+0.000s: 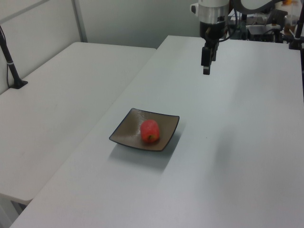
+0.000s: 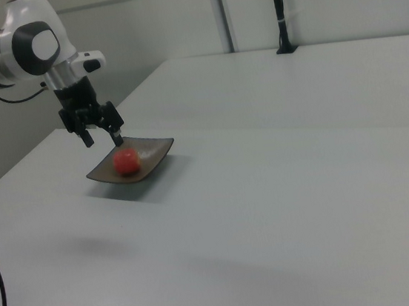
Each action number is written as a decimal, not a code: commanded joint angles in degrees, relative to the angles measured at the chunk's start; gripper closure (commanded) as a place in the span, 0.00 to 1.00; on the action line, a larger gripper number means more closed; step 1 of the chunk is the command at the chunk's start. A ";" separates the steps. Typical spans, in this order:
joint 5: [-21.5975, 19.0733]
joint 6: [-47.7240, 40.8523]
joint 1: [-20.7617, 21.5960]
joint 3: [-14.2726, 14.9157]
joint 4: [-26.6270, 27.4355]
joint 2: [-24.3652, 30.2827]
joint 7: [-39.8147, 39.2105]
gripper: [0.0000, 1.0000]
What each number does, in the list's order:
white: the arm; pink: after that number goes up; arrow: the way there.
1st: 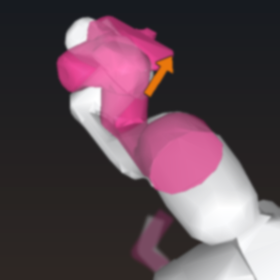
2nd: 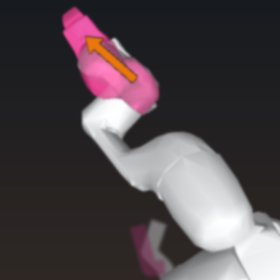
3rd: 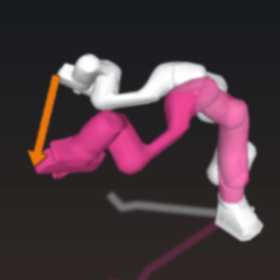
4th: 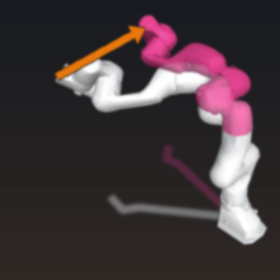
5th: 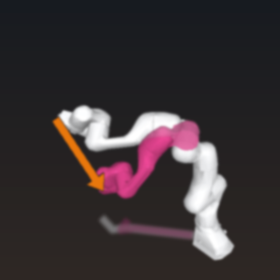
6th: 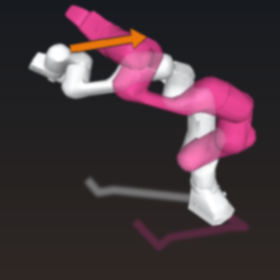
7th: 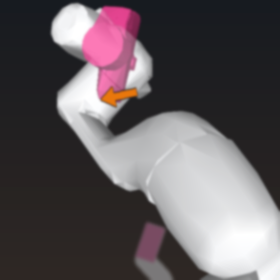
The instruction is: Apples placed on a ceramic plate
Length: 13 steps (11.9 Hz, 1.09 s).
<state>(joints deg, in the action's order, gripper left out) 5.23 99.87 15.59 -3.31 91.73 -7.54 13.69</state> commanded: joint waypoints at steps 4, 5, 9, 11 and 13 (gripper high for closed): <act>-5.50 4.28 -5.74 1.29 8.19 6.65 -0.50 0.00; -5.50 5.32 -7.06 1.29 9.33 7.45 -0.68 0.00; -5.50 7.36 -8.30 1.38 11.45 7.63 -1.20 0.00; -5.59 9.20 -8.13 1.38 12.59 7.63 -1.21 0.00; -5.24 8.77 -8.04 1.38 12.34 7.72 -1.21 0.00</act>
<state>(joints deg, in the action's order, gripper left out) 0.97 107.21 7.09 -2.26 101.72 -1.84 13.70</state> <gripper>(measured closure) 0.000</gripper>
